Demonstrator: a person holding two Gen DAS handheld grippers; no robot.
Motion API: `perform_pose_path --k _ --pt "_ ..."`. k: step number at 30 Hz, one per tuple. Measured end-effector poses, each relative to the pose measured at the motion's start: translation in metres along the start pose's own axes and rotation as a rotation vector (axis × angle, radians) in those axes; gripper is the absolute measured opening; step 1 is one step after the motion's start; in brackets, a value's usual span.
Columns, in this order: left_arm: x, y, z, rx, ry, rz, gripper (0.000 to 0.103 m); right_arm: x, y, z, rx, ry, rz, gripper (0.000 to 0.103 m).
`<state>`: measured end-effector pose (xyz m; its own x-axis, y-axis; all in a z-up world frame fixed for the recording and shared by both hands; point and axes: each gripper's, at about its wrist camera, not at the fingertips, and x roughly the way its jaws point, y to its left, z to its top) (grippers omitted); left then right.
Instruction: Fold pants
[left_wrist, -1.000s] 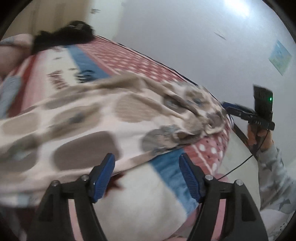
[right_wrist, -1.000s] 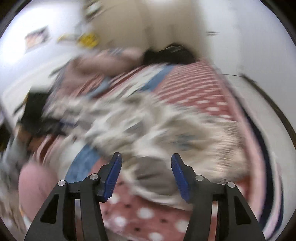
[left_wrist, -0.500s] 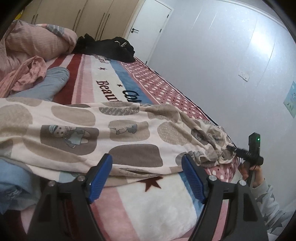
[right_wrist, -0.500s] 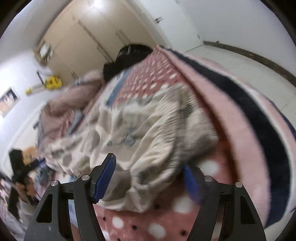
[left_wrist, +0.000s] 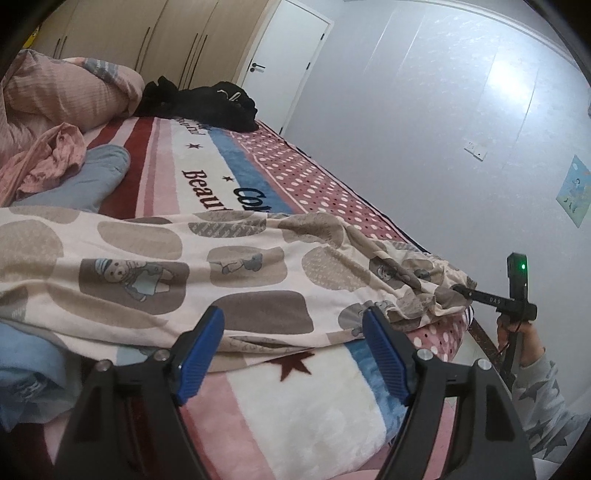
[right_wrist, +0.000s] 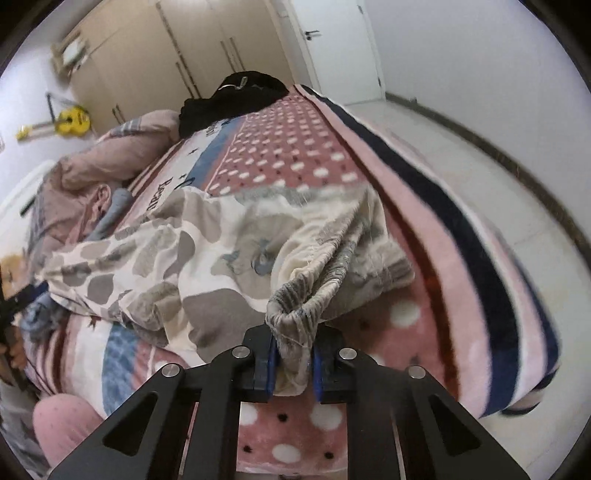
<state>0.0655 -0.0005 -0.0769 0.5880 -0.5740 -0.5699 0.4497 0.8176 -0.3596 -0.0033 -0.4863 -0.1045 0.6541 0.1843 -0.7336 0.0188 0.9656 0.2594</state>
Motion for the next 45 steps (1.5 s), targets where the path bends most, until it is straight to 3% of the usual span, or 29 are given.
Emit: perform_pose_path --k 6,9,14,21,24,33,36,39,43,45 --pt "-0.002 0.0 0.002 0.008 -0.013 -0.008 0.074 -0.006 0.004 0.025 -0.016 0.059 -0.051 0.009" --pt "-0.003 0.001 0.003 0.008 -0.02 -0.018 0.074 0.001 -0.003 0.017 0.034 0.128 -0.044 0.013" --pt "0.0 0.002 0.004 0.01 -0.017 -0.033 0.074 0.007 -0.015 -0.01 0.096 0.157 -0.042 0.013" --pt "0.004 -0.003 0.006 0.028 -0.03 -0.018 0.075 -0.002 -0.003 -0.012 0.055 0.162 -0.125 0.011" --pt "0.004 -0.005 0.005 0.049 -0.058 0.029 0.083 -0.009 0.005 -0.01 0.025 0.124 -0.157 0.006" --pt "0.006 -0.003 0.007 0.058 -0.064 0.042 0.083 -0.034 0.037 0.038 -0.1 -0.037 -0.173 0.004" --pt "0.004 -0.003 0.007 0.057 -0.072 0.05 0.083 -0.028 0.025 0.049 -0.096 -0.035 -0.232 0.004" --pt "0.004 -0.002 0.006 0.05 -0.07 0.053 0.083 -0.006 -0.015 0.04 -0.007 0.025 -0.279 0.004" --pt "0.007 -0.004 0.004 0.056 -0.051 0.073 0.083 0.016 -0.056 0.012 0.113 0.066 -0.215 0.005" --pt "0.009 -0.004 0.004 0.059 -0.045 0.083 0.083 0.01 -0.063 0.004 0.162 0.016 -0.184 0.019"
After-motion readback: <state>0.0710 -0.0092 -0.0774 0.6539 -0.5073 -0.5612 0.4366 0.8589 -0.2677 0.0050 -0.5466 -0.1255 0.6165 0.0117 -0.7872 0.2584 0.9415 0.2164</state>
